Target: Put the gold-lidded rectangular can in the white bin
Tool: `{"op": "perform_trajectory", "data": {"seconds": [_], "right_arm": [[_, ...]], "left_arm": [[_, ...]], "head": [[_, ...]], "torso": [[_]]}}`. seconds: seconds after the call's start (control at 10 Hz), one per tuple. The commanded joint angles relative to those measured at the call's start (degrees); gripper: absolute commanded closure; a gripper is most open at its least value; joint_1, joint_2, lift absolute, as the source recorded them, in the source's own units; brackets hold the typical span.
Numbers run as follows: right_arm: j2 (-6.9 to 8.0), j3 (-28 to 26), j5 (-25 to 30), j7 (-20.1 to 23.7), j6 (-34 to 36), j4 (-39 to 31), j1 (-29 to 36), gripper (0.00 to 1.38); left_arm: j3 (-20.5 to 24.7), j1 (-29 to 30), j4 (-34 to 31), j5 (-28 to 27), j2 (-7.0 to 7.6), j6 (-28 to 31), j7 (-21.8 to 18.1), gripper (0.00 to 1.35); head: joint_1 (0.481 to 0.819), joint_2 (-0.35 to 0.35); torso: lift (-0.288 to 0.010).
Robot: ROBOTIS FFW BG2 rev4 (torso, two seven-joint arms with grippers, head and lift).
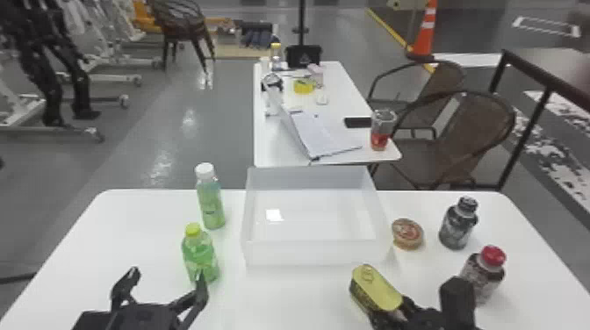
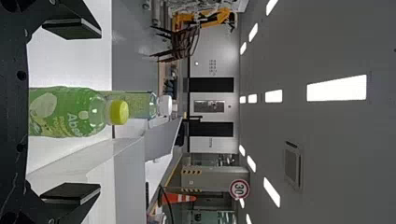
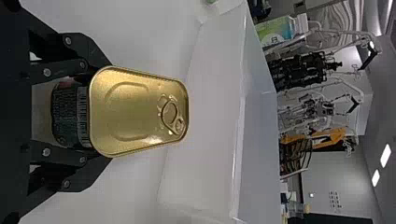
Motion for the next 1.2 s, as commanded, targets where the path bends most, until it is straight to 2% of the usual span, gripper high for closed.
{"op": "perform_trajectory", "data": {"seconds": [0.0, 0.4, 0.6, 0.8, 1.1], "right_arm": [[0.01, 0.0, 0.2, -0.1, -0.1, -2.5, 0.3, 1.06], [1.15, 0.5, -2.0, -0.6, 4.5, -11.8, 0.2, 1.06], [0.45, 0.5, -4.4, -1.1, 9.0, -13.8, -2.0, 1.06], [0.01, 0.8, -5.3, -1.4, 11.0, -13.8, -5.7, 1.06], [0.80, 1.0, -4.4, -1.3, 10.9, -8.5, -12.2, 1.06]], "left_arm": [[0.1, 0.0, 0.1, 0.0, 0.00, 0.0, 0.0, 0.14], [-0.1, -0.2, 0.1, 0.0, -0.17, 0.4, 0.0, 0.14], [-0.3, -0.3, 0.3, -0.1, -0.26, 0.3, 0.0, 0.14], [-0.5, -0.6, 0.3, 0.0, -0.26, 0.8, 0.0, 0.14], [-1.0, -1.3, 0.7, 0.2, -0.09, 1.0, 0.0, 0.14]], "head": [[0.549, 0.000], [0.549, 0.000], [0.549, 0.000], [0.549, 0.000], [0.549, 0.000]], "torso": [[-0.100], [-0.100], [-0.100], [-0.100], [-0.100]]}}
